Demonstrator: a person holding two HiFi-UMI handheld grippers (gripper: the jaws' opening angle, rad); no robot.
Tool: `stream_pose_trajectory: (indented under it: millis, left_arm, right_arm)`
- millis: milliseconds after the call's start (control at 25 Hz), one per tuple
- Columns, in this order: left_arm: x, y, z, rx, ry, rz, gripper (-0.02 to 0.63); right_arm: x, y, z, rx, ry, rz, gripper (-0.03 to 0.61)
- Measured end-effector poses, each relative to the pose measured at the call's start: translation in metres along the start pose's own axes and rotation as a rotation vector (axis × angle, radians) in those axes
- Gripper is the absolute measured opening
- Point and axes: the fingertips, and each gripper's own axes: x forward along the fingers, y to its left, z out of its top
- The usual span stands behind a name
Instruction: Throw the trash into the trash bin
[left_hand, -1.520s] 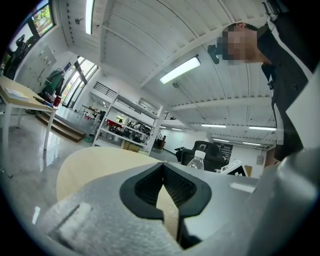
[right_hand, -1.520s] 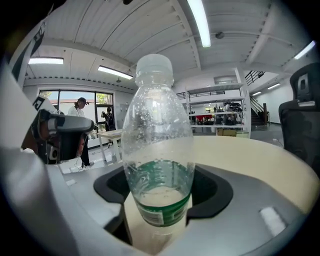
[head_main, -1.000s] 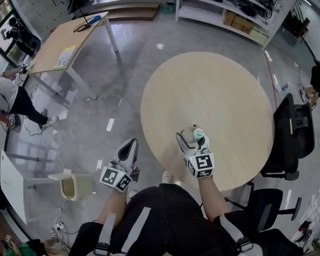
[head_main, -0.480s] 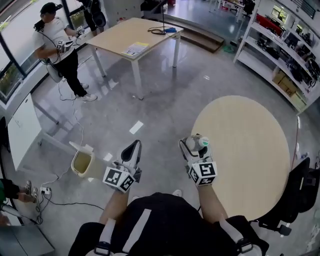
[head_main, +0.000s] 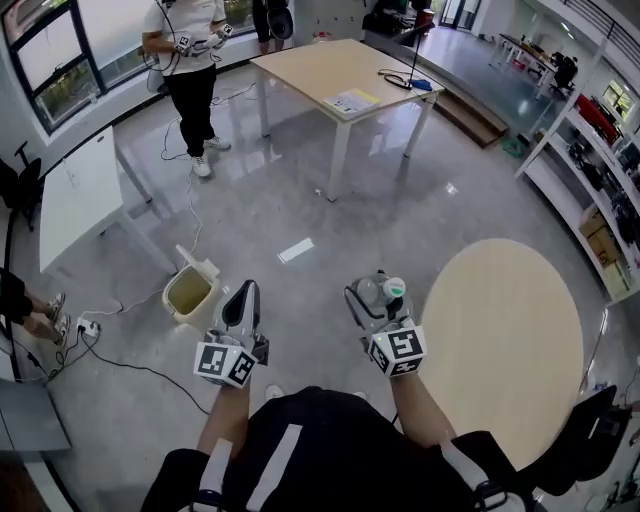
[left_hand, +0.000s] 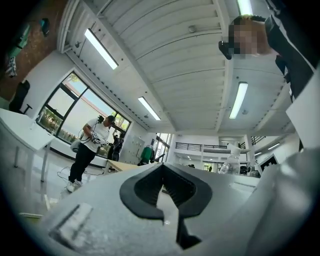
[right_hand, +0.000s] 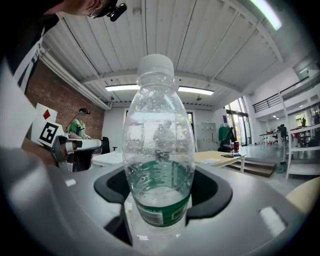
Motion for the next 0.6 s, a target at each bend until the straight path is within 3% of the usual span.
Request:
stream_pose_trajectory:
  millis: [280, 600]
  left_arm:
    - [-0.054, 0.073, 0.029, -0.004, -0.041, 0.136, 0.005]
    - [-0.149, 0.162, 0.055, 0.030, -0.065, 0.286, 0.003]
  right_arm:
    - [0.049, 0.073, 0.024, -0.052, -0.011, 0.146, 0.325]
    - [0.112, 0.192, 0.014, 0.016, -0.027, 0.312, 0.325]
